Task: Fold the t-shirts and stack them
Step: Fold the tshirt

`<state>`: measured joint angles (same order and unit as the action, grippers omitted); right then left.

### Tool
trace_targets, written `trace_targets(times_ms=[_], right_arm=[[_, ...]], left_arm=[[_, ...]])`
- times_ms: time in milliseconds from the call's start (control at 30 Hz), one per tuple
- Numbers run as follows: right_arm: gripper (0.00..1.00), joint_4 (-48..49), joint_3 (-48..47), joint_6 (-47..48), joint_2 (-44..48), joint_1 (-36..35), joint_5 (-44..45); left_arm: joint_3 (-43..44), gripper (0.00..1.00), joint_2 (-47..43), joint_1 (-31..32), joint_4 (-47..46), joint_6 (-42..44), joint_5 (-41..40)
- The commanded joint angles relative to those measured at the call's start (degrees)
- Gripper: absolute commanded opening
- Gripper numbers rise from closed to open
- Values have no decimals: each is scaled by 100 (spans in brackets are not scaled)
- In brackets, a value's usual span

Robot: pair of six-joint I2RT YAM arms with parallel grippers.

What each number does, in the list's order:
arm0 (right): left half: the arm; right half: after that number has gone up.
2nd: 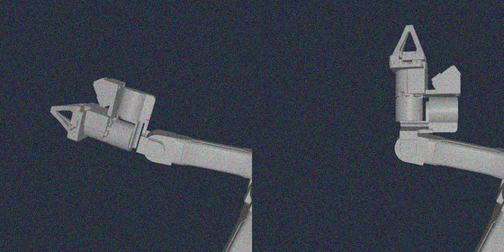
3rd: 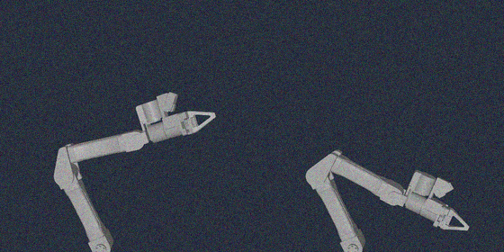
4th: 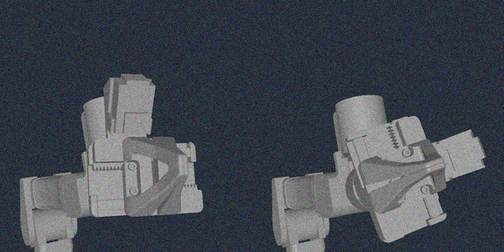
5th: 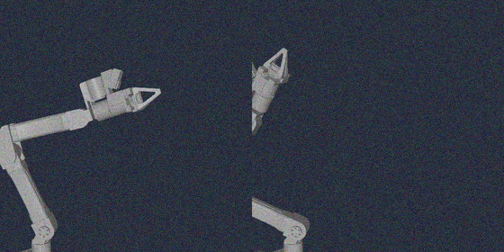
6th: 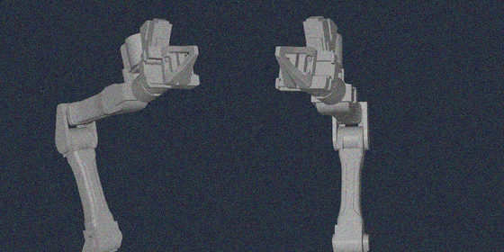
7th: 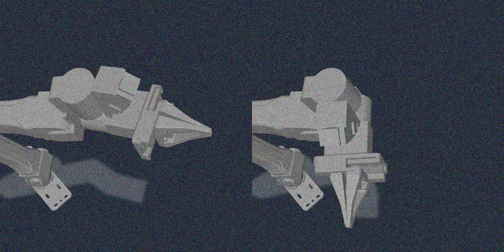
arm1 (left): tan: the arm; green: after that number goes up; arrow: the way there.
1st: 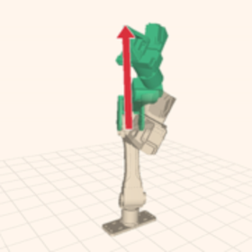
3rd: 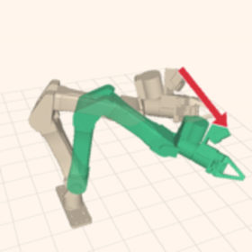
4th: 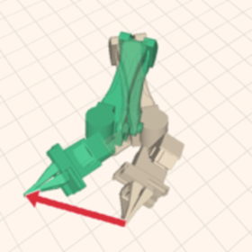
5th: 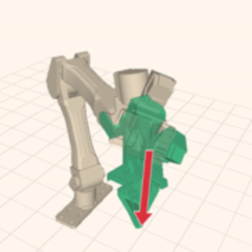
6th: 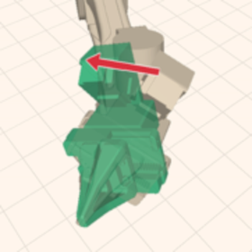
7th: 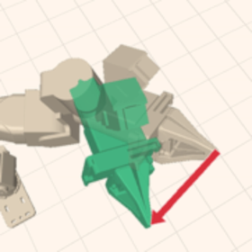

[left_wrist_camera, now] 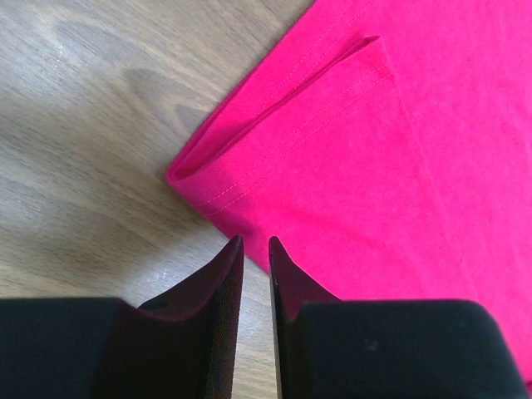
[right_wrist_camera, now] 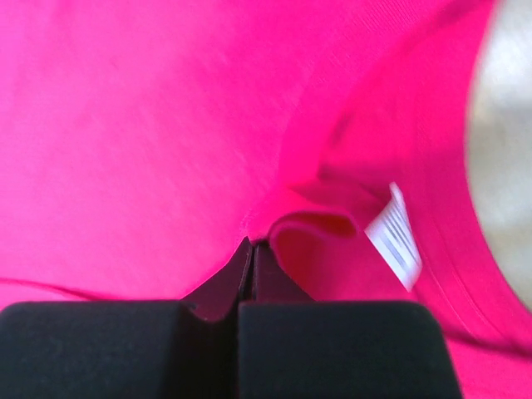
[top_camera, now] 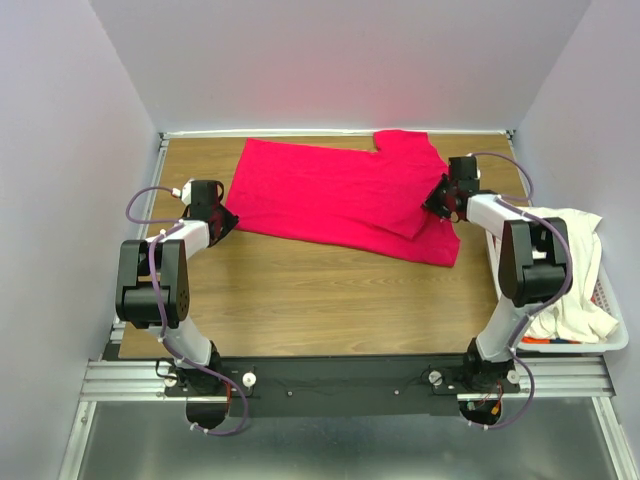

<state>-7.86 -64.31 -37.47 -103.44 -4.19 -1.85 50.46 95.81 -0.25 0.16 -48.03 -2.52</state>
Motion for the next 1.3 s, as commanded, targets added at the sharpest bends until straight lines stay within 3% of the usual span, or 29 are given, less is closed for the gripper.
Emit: trace_targets(times_ms=[0,400,500,533,600,1067,1267], right_arm=[[0,-23,-633,-93,-361,-38,-228],[2,-84,-1654,-287,-1275,-38,-624],[28,-119,-1742,-208,-1249,-30,-668],[43,-120,-1716,-147,-1197,-38,-650],[51,-120,-1515,-94,-935,-38,-615],[52,82,541,47,324,-381,158],[52,127,587,47,307,-478,308]], left_arm=[[140,26,69,8,10,92,-38],[131,26,52,8,10,101,-20],[140,26,17,16,19,118,24],[149,26,8,8,19,127,59],[149,27,-45,8,10,136,68],[157,27,-203,8,19,162,147],[219,27,-379,8,19,198,226]])
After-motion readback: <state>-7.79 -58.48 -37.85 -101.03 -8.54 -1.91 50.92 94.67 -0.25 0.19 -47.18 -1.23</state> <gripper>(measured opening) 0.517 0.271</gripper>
